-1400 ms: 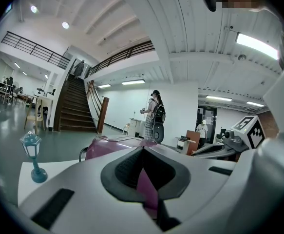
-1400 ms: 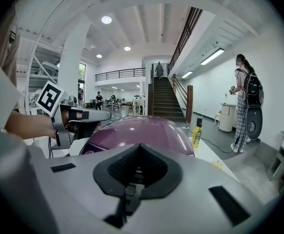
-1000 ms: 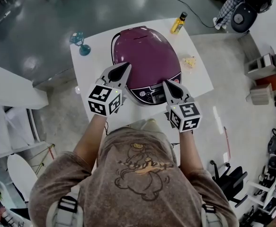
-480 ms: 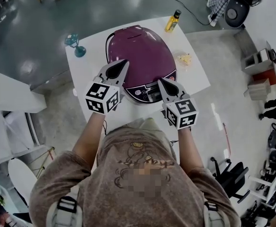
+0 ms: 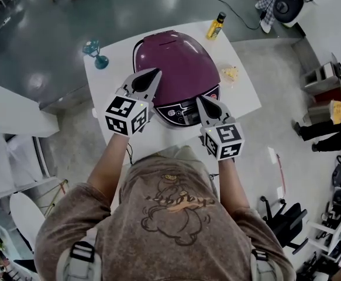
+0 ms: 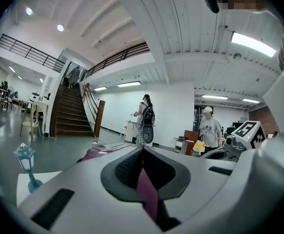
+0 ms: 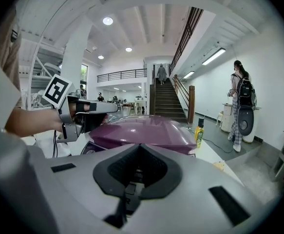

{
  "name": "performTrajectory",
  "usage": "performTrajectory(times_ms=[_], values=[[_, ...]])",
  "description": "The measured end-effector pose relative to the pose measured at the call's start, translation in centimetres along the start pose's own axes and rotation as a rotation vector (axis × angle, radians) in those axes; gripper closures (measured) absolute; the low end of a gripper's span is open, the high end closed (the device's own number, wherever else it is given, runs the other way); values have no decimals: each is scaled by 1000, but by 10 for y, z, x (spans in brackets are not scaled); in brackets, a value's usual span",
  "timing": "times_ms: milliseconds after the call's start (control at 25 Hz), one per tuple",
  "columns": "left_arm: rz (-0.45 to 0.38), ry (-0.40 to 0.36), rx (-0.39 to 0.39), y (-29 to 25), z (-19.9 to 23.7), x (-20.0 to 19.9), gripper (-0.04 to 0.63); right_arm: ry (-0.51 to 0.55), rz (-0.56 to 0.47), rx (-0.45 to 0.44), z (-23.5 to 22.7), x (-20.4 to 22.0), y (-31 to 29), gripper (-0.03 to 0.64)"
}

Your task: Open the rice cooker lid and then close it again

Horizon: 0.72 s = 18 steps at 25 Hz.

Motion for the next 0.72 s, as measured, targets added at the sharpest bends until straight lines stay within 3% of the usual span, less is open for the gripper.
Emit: performTrajectory(times_ms=[280, 480, 720], values=[[-53, -50, 27, 2, 1, -30, 574, 4, -13, 8, -1, 3, 0, 612], [-35, -44, 8, -1, 5, -54, 574, 3, -16, 7, -1, 3, 0, 612], [-44, -71, 45, -3, 12, -79, 574, 8, -22, 2, -1, 4, 1, 612]])
Point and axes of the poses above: the fingertips, and each gripper's own axes: y backward along the fingers, z to its left, x out of its underside, the point moved 9 cm from there along y, backward along the fingers, and after that the axes turned 1 degree about x, right-handed, at the moved point
